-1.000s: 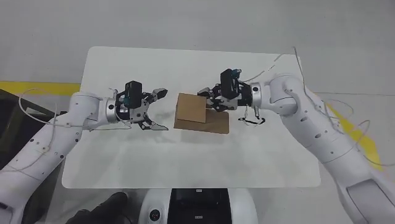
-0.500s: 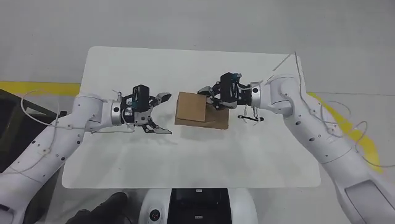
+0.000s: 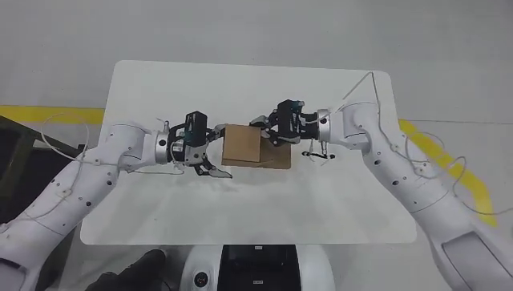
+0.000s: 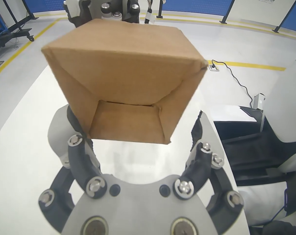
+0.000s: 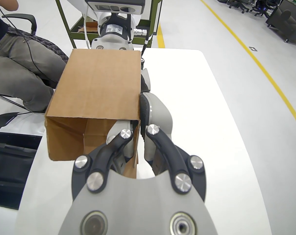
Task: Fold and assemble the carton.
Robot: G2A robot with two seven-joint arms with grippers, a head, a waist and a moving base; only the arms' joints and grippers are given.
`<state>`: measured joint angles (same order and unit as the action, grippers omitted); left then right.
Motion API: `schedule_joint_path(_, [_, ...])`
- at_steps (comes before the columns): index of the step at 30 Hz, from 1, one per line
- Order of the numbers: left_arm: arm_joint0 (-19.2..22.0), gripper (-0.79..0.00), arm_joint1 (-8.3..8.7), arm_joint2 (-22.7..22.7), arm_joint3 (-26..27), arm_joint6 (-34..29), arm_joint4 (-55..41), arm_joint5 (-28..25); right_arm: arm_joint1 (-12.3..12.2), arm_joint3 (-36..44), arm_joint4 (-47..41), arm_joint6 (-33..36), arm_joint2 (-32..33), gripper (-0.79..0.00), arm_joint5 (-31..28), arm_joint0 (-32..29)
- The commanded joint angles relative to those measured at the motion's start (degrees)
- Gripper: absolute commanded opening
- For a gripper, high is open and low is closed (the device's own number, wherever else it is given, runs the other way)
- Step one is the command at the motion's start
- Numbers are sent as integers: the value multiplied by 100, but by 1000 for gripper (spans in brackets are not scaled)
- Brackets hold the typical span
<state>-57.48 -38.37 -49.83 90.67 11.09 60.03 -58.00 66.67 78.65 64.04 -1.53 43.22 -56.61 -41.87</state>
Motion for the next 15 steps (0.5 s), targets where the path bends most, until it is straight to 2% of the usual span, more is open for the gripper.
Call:
schedule_joint_path(1, [55,0,-14,51,-46,-88,-90,0,9,-2,21,-25,-1,-785,-20,-12])
schedule_joint_path(15, [228,-9,-63,208,-162,-177,-198,0,45,38,138,-59,82,-785,-61,-91])
